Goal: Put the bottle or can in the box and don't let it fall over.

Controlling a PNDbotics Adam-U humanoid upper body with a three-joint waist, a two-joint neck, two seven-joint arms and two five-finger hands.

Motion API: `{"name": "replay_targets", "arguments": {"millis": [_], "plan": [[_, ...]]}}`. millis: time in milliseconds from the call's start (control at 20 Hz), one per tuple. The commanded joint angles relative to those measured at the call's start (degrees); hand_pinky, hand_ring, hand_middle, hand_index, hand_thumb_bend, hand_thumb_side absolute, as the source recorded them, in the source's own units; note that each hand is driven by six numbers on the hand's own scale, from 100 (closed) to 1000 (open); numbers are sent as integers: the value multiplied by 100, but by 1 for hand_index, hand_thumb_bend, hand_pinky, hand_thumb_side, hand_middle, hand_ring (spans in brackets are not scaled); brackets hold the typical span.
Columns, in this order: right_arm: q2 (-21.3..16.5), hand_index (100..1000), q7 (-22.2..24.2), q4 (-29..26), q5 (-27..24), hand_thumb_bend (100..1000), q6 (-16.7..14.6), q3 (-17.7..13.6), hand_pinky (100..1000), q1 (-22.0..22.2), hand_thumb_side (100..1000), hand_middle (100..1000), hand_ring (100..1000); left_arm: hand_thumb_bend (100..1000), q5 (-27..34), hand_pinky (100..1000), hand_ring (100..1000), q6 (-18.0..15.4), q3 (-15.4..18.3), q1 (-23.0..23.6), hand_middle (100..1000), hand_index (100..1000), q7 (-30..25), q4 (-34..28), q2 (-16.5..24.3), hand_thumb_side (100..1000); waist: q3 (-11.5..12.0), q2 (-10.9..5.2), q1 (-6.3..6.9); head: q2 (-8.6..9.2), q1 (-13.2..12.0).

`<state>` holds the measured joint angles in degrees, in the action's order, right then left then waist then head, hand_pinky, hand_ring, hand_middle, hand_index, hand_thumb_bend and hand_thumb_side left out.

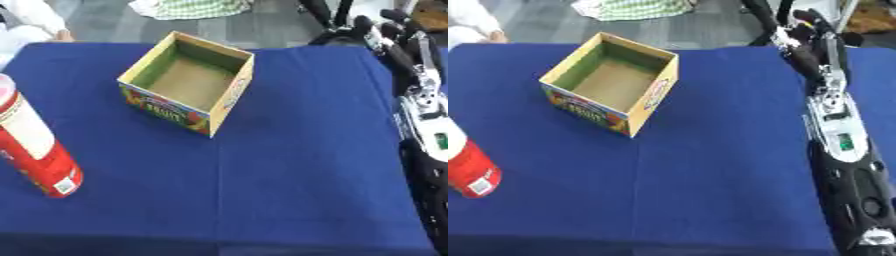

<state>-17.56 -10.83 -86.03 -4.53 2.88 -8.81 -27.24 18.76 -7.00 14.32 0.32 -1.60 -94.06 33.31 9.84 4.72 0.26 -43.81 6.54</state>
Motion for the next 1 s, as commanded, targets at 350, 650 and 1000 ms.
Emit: {"name": "replay_targets", "arguments": {"millis": [350, 650, 1000], "plan": [[-160, 787, -19, -89, 22, 717, 7, -33, 730, -81, 432, 1000, 955, 725, -213, 1000, 1000, -190, 74, 202, 826, 861, -674, -248, 144, 440, 15, -58, 19, -31, -16], [-152, 786, -30, -89, 13, 716, 8, -32, 729, -77, 436, 1000, 954, 678, -507, 1000, 1000, -279, 127, 293, 851, 883, -1104, -197, 71, 409, 16, -54, 19, -31, -30], [-143, 786, -48, -91, 4, 715, 9, -36, 729, -68, 438, 1000, 953, 615, -516, 1000, 1000, -267, 127, 355, 855, 888, -1283, -122, -5, 353, 10, -59, 20, -31, -58]]}}
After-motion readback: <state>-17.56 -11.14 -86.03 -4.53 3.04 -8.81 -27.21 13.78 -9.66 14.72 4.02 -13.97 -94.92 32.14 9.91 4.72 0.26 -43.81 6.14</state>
